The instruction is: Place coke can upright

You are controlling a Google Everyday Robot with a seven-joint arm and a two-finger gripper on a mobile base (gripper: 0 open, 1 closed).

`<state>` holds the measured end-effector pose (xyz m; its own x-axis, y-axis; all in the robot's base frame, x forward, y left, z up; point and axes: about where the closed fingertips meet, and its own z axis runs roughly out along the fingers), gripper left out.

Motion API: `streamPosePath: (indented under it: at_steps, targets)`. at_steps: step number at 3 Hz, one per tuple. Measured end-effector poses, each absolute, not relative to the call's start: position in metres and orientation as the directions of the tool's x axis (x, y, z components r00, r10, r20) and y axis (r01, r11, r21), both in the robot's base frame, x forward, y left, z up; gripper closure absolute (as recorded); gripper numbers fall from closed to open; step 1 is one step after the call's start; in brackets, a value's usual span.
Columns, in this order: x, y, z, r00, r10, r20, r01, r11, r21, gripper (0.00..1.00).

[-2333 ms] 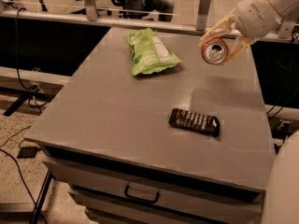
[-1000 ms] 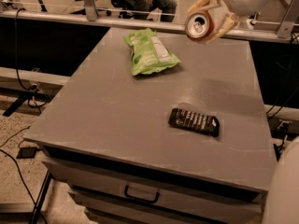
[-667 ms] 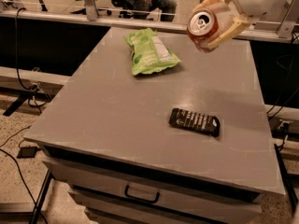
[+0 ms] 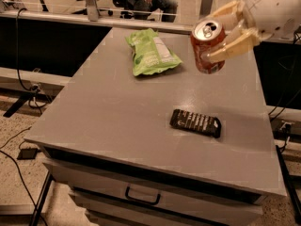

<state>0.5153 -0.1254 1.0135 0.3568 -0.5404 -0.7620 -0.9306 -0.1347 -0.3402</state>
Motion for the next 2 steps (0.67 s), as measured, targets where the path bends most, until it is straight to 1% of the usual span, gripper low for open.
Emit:
streamPosePath:
  at_steps: [1, 2]
  targets:
    - [0.516, -0.124, 0.992, 0.252, -0.499, -0.829, -0.964, -0.055, -0.26, 1.0]
    - [0.519, -0.126, 0.975, 0.191, -0.47, -0.861, -0.977, -0.007, -0.214, 1.0]
